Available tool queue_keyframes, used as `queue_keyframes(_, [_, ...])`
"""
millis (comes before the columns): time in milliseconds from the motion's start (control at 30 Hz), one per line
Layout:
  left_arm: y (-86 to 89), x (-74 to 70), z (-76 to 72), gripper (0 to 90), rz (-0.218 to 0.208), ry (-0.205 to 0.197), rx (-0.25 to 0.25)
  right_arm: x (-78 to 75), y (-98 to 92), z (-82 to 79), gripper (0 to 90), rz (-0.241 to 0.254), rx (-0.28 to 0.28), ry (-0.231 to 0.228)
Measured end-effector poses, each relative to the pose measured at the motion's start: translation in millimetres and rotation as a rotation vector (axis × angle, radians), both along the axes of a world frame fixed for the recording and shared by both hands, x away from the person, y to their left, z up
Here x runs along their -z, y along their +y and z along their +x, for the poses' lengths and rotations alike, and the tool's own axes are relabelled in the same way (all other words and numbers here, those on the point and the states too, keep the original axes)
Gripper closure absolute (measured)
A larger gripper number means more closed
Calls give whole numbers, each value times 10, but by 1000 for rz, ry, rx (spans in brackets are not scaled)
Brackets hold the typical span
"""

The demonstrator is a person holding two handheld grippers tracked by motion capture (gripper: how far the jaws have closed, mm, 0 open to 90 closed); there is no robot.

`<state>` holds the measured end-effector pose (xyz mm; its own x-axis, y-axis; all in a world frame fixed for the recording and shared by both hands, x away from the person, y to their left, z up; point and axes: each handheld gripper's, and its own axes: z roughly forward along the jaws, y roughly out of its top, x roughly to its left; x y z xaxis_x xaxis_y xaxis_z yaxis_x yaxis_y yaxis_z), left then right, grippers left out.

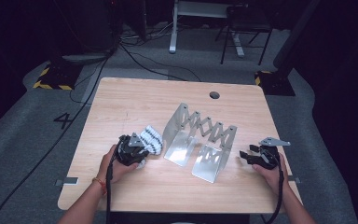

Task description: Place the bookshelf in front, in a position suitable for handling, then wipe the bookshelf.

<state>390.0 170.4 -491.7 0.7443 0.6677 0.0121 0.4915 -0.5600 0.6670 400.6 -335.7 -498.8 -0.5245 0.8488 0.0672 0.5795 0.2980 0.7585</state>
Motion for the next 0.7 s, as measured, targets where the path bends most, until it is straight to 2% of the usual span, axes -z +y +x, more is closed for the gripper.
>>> queue_keyframes(167, [-8,-26,-28,774,25,3,4,17,33,-24,380,-30,-16,1])
queue_keyframes(267, [-2,-34,-35,777,20,3,1,19,33,-24,380,-30,-15,0])
queue_keyframes(400, [48,-82,-52,783,-21,-13,-18,22,33,-26,379,-49,-30,-10])
queue_keyframes(467, [61,-104,-60,783,-25,-23,-20,24,25,-29,380,-36,-26,-6])
queue_keyframes(500, [71,-135,-77,783,-40,-32,-24,27,17,-27,380,-21,-20,-5])
queue_keyframes(567, [90,-204,-114,783,-64,-65,-33,28,12,-23,379,-21,-25,-8])
queue_keyframes(600, [116,-286,-151,784,-86,-96,-36,26,20,-24,373,-35,-27,-7])
queue_keyframes(667, [136,-388,-206,783,-132,-130,-36,29,26,-22,366,-46,-36,-15])
queue_keyframes(700, [136,-388,-206,783,-132,-130,-36,31,27,-21,363,-48,-39,-17])
